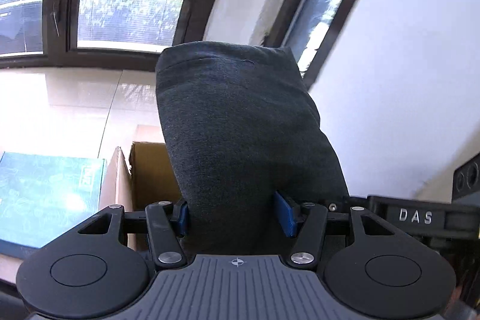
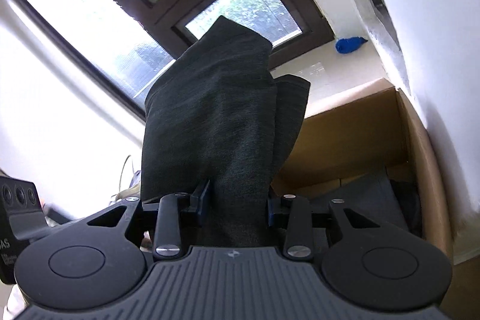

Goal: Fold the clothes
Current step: 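Carry the bundle with both grippers and lower it into the cardboard box, then open both grippers and release the trousers inside the box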

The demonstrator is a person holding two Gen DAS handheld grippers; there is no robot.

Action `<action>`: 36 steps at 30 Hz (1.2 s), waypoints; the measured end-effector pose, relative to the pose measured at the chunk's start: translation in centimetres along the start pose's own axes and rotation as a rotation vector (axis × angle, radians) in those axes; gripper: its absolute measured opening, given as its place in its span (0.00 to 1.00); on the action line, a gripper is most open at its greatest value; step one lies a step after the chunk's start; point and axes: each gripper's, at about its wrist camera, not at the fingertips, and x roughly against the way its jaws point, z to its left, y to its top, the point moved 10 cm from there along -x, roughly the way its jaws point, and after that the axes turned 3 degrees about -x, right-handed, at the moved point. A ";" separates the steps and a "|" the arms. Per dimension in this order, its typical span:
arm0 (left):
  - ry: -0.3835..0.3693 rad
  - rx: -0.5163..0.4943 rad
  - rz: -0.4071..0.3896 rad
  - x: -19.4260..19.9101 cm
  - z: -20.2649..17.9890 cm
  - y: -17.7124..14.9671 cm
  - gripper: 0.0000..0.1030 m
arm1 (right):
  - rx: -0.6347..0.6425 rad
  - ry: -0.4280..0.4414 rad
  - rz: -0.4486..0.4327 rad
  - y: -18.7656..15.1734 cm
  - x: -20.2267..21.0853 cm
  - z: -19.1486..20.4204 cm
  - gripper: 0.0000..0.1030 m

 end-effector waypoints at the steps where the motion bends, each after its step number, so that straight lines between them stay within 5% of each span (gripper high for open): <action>1: 0.007 0.007 0.018 -1.0 0.7 0.2 0.56 | -0.020 -0.006 0.014 0.1 -1.1 -0.7 0.39; 17: 0.102 0.147 0.357 -13.8 8.5 -4.3 0.59 | -0.296 -0.128 0.265 -2.0 -15.6 -10.7 0.39; 24: 0.199 -0.002 0.381 -13.7 8.7 -6.4 0.57 | -0.296 -0.207 0.346 -3.5 -18.3 -13.0 0.39; 32: 0.171 -0.094 0.342 -12.4 6.5 -6.6 0.66 | -0.232 -0.370 0.428 -5.3 -21.1 -15.9 0.50; 36: 0.148 -0.082 0.308 -10.8 6.1 -6.0 0.68 | -0.182 -0.376 0.421 -4.6 -20.5 -15.6 0.50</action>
